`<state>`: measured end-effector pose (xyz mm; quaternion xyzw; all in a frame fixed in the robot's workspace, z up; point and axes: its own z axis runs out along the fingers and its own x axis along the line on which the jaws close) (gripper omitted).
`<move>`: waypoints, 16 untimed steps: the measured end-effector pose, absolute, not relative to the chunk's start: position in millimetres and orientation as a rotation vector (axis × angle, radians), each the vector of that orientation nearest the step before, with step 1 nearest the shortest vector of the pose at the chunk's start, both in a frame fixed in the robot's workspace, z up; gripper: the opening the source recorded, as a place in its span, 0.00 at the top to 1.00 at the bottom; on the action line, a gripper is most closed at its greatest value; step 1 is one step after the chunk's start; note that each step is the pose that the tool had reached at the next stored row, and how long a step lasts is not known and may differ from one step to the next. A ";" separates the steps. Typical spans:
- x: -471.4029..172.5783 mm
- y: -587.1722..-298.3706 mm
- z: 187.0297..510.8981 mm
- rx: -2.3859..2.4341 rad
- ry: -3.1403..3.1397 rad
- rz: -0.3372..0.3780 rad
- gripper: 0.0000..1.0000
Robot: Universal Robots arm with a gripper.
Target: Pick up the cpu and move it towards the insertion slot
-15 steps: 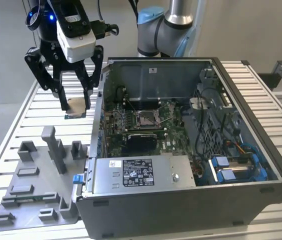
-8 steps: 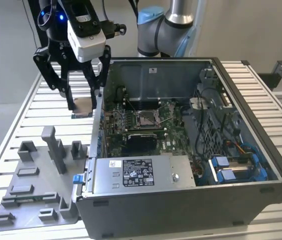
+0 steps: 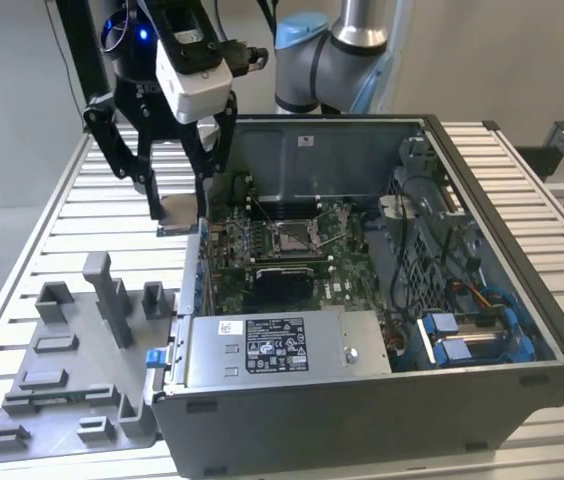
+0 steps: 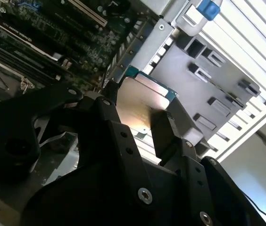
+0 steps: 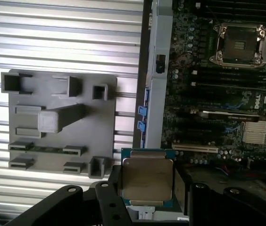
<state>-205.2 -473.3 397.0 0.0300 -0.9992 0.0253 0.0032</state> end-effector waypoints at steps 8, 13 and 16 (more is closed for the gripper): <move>-190.1 -472.8 397.0 0.094 -3.133 0.079 1.00; -180.3 -472.5 397.0 0.094 -3.133 0.079 1.00; -174.4 -472.3 397.0 0.094 -3.133 0.079 1.00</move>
